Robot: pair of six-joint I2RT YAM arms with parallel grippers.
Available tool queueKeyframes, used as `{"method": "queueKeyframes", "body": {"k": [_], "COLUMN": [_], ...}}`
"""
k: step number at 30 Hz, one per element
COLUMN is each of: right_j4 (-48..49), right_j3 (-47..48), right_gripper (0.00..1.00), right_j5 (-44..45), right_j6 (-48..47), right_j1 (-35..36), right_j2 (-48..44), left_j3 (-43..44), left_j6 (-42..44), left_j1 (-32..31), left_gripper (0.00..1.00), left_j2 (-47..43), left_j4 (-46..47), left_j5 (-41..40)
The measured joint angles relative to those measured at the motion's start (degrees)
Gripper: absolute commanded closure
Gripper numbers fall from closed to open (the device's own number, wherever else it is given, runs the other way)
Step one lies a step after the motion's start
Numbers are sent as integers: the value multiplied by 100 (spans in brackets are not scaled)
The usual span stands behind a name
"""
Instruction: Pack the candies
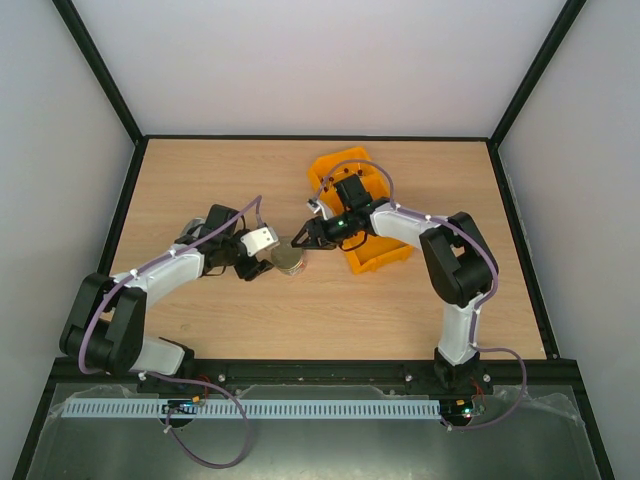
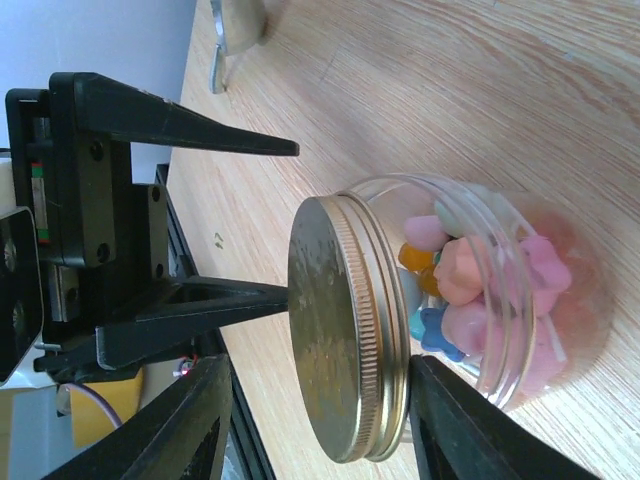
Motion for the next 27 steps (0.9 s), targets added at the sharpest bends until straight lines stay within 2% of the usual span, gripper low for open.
{"method": "queueKeyframes", "body": {"k": [9,18,27], "right_j4": [-138,-435,-789], "right_j3": [195,372,380], "right_gripper": [43,32,37], "right_j5": [68,796,990], "right_j6": [-79,-498,-822], "right_j1": [-2,-42,-31], "right_j2": [0,-31,-35], "left_j3": [50,120,334], "left_j6": [-52,-111,-210], "left_j1": [-7,-33,-44], "left_gripper": [34,34,35], "left_j2": [20,90,144], "left_j4": [9,42,83], "left_j5": [0,28,105]}}
